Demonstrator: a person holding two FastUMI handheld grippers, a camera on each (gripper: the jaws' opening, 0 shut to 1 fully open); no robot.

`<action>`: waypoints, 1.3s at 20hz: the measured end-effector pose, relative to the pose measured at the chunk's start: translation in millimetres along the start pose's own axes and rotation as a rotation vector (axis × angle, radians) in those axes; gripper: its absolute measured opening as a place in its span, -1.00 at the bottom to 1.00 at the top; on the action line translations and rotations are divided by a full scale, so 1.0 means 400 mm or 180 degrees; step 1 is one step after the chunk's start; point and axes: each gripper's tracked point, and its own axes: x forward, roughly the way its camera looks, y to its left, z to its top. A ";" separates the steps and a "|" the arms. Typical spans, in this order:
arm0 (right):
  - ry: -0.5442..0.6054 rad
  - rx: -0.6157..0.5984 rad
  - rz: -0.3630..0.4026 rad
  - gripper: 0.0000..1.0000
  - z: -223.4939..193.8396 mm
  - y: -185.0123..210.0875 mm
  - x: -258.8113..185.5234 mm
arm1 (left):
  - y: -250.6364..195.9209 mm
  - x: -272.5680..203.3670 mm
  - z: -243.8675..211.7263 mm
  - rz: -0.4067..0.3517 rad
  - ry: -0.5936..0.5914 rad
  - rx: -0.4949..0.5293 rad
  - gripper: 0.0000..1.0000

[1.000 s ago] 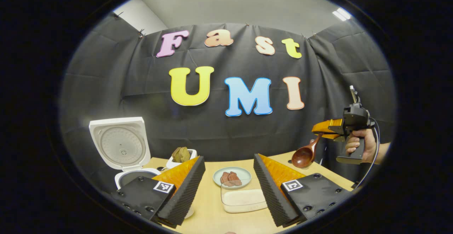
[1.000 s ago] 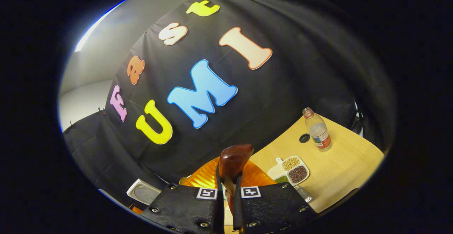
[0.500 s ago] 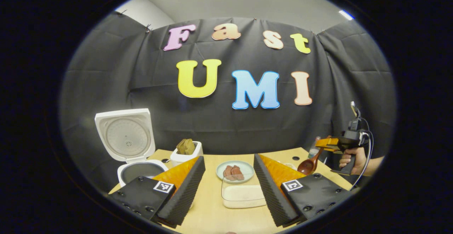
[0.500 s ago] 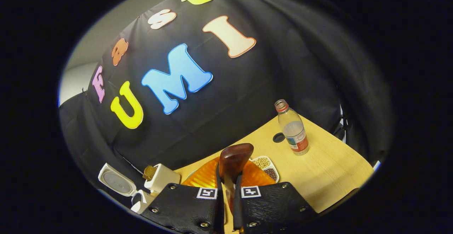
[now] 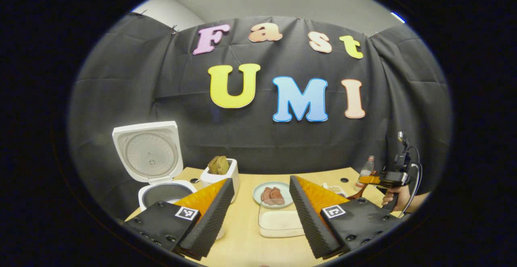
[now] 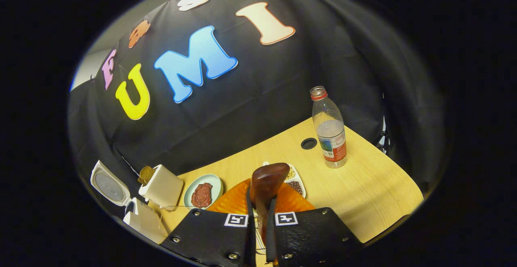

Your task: Close the left gripper, press the button to open the rice cooker; take a wooden spoon from the chopstick holder with the right hand, scoop a spoonful of rice and pour it into the rice cooker, then put the wooden spoon back into the chopstick holder.

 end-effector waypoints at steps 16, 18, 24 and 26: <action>-0.0434 -0.0771 -0.0388 0.95 0.107 -0.017 -0.199 | 0.034 0.023 0.058 -0.0059 -0.0196 -0.0008 0.97; -0.0577 -0.0962 -0.0301 0.95 0.152 0.035 -0.245 | 0.057 0.030 0.083 -0.0013 -0.0245 0.0017 0.97; -0.0834 -0.1078 0.0215 0.96 0.228 0.253 -0.341 | 0.156 0.025 0.221 0.0187 -0.0523 -0.0052 0.92; -0.0825 -0.1042 0.0378 0.95 0.232 0.324 -0.366 | 0.221 0.034 0.263 0.0315 -0.0595 -0.0057 0.87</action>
